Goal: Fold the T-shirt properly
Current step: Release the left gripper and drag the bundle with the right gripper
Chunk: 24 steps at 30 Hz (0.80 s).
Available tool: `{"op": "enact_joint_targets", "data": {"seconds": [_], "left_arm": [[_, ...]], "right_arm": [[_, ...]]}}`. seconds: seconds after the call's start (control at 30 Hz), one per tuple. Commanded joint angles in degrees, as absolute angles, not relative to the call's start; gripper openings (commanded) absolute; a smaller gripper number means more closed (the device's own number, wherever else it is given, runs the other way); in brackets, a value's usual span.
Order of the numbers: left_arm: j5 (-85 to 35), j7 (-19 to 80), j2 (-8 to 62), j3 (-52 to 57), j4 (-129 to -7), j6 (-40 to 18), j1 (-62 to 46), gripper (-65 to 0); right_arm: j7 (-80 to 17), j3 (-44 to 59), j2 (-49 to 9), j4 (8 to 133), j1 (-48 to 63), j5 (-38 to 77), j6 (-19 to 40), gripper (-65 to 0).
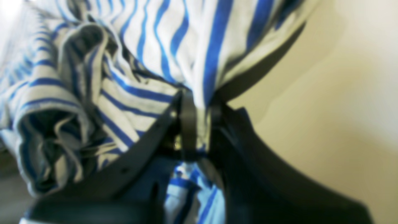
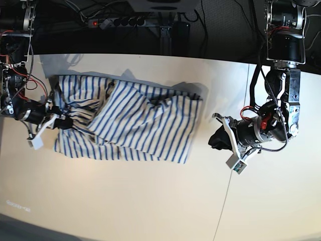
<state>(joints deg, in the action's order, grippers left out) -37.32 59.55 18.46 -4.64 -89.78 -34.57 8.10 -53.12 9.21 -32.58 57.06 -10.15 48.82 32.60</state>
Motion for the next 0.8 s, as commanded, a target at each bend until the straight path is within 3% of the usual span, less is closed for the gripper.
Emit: {"op": "enact_joint_targets", "data": {"seconds": [0.0,0.3,0.77], "left_arm": [[-38.8,58.6,19.2,-4.4,-90.8,-34.0,9.2,-55.1],[-41.8,59.3,19.0,-4.4,-90.8,-34.1,6.3,-55.1],[-38.5,53.4,15.3,-4.5,-86.9,-34.1,0.5,-55.1]], "right_arm": [[-55.0,10.9,-34.8,56.9,-10.1,45.7,34.3,-65.0],[-58.9,16.9,-41.2,58.1,-10.2,57.0,34.4,-65.0],[-63.2,16.8,-41.5,74.6,-10.2,58.5,34.3,-65.0]]}}
